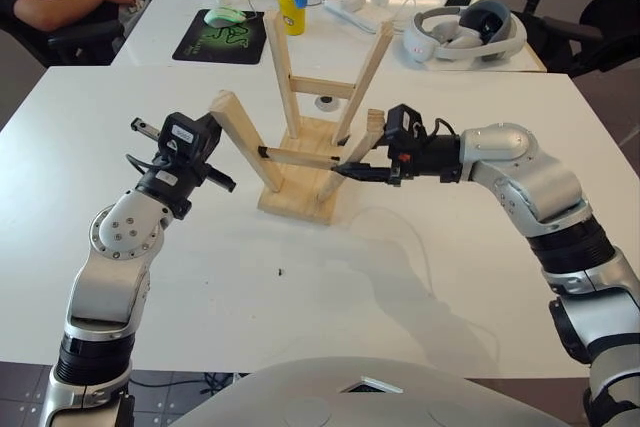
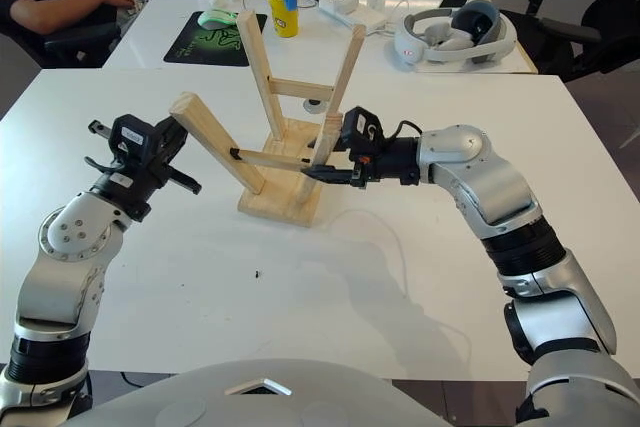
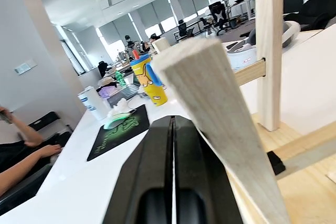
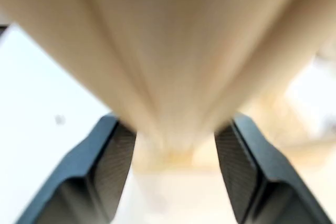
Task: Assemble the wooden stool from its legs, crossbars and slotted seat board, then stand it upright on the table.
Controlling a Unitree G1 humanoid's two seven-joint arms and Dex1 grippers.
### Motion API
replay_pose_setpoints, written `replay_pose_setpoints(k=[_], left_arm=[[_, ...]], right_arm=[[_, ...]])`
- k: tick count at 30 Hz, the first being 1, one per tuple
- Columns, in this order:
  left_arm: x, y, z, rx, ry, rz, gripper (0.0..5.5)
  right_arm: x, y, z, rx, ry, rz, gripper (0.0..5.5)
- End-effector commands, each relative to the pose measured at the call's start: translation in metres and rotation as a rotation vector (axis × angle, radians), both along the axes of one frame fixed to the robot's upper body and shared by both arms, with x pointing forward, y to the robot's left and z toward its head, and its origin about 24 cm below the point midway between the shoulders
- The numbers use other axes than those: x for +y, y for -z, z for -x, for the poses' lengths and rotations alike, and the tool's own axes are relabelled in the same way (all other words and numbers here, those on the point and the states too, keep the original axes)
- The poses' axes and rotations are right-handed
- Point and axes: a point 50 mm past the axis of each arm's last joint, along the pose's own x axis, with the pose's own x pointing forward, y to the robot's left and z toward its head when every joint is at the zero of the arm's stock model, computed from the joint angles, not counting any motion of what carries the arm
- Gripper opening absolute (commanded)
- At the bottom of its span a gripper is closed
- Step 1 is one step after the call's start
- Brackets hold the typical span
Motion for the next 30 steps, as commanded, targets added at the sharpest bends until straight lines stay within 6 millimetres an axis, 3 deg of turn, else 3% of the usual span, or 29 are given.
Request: replay_pose_setpoints(k=[1, 8, 21, 26, 28, 30], left_arm=[[-0.007, -0.005, -0.001, -0.003, 0.067, 0.02, 0.0], [-0.007, -0.004, -0.002, 0.005, 0.075, 0.017, 0.0], [-0.009, 0.0, -0.001, 0.014, 0.08, 0.026, 0.0], [-0.003, -0.001, -0.005, 0.005, 0.042, 0.006, 0.0], [0.007, -0.002, -0.011, -0.007, -0.005, 0.022, 0.0], [0.036, 0.003, -0.018, 0.029, -0.057, 0.095, 0.0]], right_arm=[[-0.004, 0.017, 0.007, -0.012, 0.069, -0.057, 3.05], [-0.009, -0.003, -0.004, -0.183, 0.184, -0.225, 4.09], [-0.037, 0.015, 0.019, -0.244, 0.314, -0.139, 4.12], [-0.043, 0.008, 0.043, -0.234, 0.366, -0.205, 4.12], [-0.048, 0.014, 0.058, -0.187, 0.384, -0.18, 4.12], [-0.051, 0.026, 0.076, -0.12, 0.42, -0.168, 4.12]])
